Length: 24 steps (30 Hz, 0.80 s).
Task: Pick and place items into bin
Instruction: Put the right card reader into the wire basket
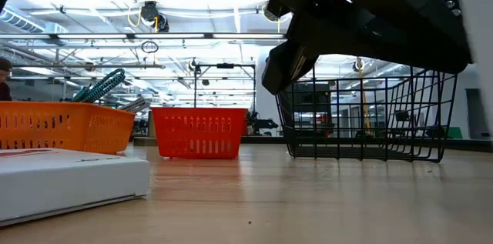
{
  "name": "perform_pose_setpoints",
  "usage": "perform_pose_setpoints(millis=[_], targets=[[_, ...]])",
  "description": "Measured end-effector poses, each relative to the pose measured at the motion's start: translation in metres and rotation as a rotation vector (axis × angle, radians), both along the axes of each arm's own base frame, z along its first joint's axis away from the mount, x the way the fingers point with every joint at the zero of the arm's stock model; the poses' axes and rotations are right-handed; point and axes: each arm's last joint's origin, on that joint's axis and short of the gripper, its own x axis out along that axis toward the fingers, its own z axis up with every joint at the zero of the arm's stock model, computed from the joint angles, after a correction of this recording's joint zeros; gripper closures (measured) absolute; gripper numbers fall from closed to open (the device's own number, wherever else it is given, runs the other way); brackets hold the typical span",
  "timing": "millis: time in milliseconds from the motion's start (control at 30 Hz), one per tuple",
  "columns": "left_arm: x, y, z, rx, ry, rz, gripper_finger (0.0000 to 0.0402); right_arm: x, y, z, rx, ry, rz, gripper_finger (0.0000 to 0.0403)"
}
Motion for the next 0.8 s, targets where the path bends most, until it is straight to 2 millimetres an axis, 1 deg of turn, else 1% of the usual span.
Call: perform_pose_setpoints(millis=[33,67,200,333,500,567,633,700,800], targets=[[0.0,0.0,0.0,0.0,0.0,0.0,0.0371,0.0,0.0,0.0,0.011,0.009,0.008,0.0365],[0.0,0.0,0.0,-0.001,0.001,0.0,0.0371,0.0,0.001,0.0,0.016,0.012,0.012,0.037],[0.0,-0.001,0.0,-0.019,0.009,-0.025,0.0371,0.0,0.003,0.002,0.038,-0.01,0.011,0.037],[-0.001,-0.003,0.0,-0.028,0.016,-0.05,0.0371,0.003,0.007,0.009,0.072,-0.052,0.015,0.037],[-0.005,-0.007,-0.002,0.001,0.032,-0.075,0.0371,0.006,0.01,0.017,0.039,-0.002,-0.019,0.037],[-0.008,-0.009,-0.003,0.026,0.049,-0.069,0.0371,0.004,0.011,0.025,-0.023,0.027,-0.059,0.037],[-0.012,-0.011,0.0,0.07,0.054,-0.049,0.0371,0.003,0.012,0.037,-0.077,0.024,-0.089,0.037],[-0.017,-0.013,0.007,0.118,0.041,-0.031,0.0371,-0.001,0.014,0.05,-0.114,-0.007,-0.106,0.037],[-0.025,-0.016,0.02,0.178,0.024,-0.001,0.0371,-0.005,0.014,0.072,-0.125,-0.099,-0.128,0.037]])
